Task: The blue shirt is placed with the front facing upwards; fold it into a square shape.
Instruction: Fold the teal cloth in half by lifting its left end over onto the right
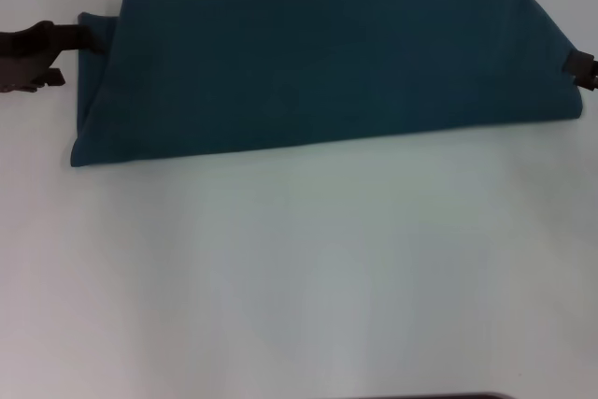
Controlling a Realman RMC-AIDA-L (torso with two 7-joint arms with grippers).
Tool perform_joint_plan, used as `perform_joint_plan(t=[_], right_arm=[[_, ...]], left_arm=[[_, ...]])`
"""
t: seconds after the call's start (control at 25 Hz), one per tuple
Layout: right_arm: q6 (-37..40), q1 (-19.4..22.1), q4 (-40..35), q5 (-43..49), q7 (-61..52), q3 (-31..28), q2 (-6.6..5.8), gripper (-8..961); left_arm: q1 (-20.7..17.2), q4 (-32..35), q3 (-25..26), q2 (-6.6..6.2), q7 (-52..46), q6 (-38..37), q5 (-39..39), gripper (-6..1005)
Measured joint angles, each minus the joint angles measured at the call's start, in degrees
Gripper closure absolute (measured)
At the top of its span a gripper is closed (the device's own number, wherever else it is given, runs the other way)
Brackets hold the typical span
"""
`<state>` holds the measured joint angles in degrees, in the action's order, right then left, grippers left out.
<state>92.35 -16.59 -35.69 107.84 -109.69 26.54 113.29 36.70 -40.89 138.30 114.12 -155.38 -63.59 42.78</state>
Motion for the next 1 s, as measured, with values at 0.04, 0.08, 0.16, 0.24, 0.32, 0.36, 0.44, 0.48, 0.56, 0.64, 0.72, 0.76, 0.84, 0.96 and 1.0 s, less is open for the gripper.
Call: perform_joint_plan(t=[0.04,0.08,0.16,0.24,0.32,0.36,0.44,0.48,0.56,0.64,0.72,0.76,0.84,0.96,1.0], right_arm=[[0.0,0.0,0.0,0.0,0.0,0.0,0.0,26],[0.0,0.1,0.0,0.0,0.0,0.0,0.0,26],[0.0,0.2,0.0,0.0,0.0,0.0,0.0,26],[0.0,0.3,0.0,0.0,0.0,0.0,0.0,26],[0.0,0.3,0.0,0.0,0.0,0.0,0.0,26],[0.0,0.4,0.0,0.0,0.0,0.0,0.0,26],[0.0,0.4,0.0,0.0,0.0,0.0,0.0,26],[0.0,0.4,0.0,0.0,0.0,0.0,0.0,26],[-0.1,0.4,0.0,0.0,0.0,0.0,-0.01,26],[-0.2,0.4,0.0,0.0,0.0,0.0,-0.06,26],[-0.2,0.4,0.0,0.0,0.0,0.0,-0.08,26],[-0.2,0.4,0.0,0.0,0.0,0.0,-0.08,26],[-0.2,0.4,0.0,0.0,0.0,0.0,-0.09,26],[0.0,0.4,0.0,0.0,0.0,0.0,-0.08,26],[0.0,0.5,0.0,0.0,0.0,0.0,-0.09,26]], left_arm=[[-0.1,-0.1,0.0,0.33,0.0,0.6,0.0,111],[-0.1,-0.2,0.1,0.62,0.0,1.3,0.0,111],[-0.2,-0.1,0.0,0.95,0.0,2.2,0.0,111],[-0.1,0.2,0.0,1.03,0.2,2.6,0.0,111],[-0.1,0.3,0.0,1.08,0.8,2.9,-0.1,111],[-0.1,0.3,0.0,1.11,1.3,3.0,-0.1,111],[-0.1,0.3,0.0,1.25,2.6,3.0,-0.1,111],[-0.1,0.3,0.0,1.29,3.2,3.1,-0.1,111],[0.0,0.3,-0.1,1.36,4.3,3.5,-0.1,111],[-0.1,0.3,-0.7,1.41,4.7,3.9,-0.1,111],[-0.2,0.3,-1.5,1.44,4.5,4.5,-0.2,111],[-0.2,0.3,-1.9,1.53,4.3,5.0,-0.2,111],[-0.3,0.3,-2.2,1.99,4.0,5.9,-0.2,111],[-0.4,0.4,-2.3,2.4,3.8,6.5,-0.2,112],[-0.4,0.5,-2.3,2.44,3.7,6.6,-0.3,112]])
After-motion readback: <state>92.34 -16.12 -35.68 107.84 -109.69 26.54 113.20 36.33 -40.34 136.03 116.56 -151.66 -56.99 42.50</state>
